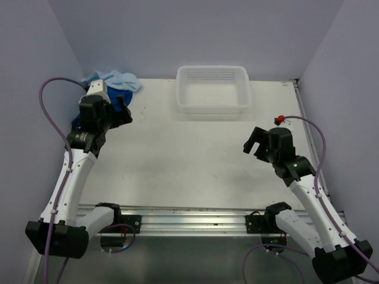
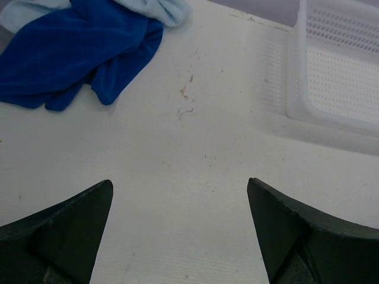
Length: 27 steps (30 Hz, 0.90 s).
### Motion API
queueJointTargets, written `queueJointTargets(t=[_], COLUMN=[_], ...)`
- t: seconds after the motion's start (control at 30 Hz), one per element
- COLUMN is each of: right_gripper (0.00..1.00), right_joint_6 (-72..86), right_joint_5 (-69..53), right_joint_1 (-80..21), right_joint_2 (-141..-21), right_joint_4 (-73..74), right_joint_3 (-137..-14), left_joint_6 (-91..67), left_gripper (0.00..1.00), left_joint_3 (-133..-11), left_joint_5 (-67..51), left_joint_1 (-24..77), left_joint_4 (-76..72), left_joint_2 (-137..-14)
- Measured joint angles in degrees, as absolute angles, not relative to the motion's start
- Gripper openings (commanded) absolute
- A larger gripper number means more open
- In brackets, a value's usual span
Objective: Roll the towels
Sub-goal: Grab a towel with the left arm
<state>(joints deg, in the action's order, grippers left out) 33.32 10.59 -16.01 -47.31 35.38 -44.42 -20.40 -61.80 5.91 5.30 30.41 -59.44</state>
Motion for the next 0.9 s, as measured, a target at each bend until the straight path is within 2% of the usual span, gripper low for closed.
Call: queueJointTargets(t=[0.3, 0.57, 0.7, 0.9], right_gripper=[0.99, 0.99, 0.99, 0.99], right_joint_6=[32.99, 32.73, 32.36, 32.25], right_joint_5=[5.52, -0.05, -2.04, -3.88], right_joint_1=[-16.01, -16.01, -16.01, -16.03], right_joint_2=[-46.26, -41.60, -42.06, -42.76], right_joint_4=[34.63, 32.32, 31.48, 29.76], right_joint_3=[-41.47, -35.77, -33.85, -32.53], left_joint_6=[-20.64, -23.88, -24.58, -24.80], left_gripper=[1.00, 0.99, 0.98, 0.93], left_joint_3=[-79.59, -79.33, -78.46, -80.53], left_joint_5=[11.40, 11.14, 13.50, 15.00], left_joint_1=[4.21, 1.43, 0.62, -2.61], left_joint_4=[26.85, 26.15, 25.69, 23.57], left_joint_2=[-82.08, -100.42, -103.42, -108.99])
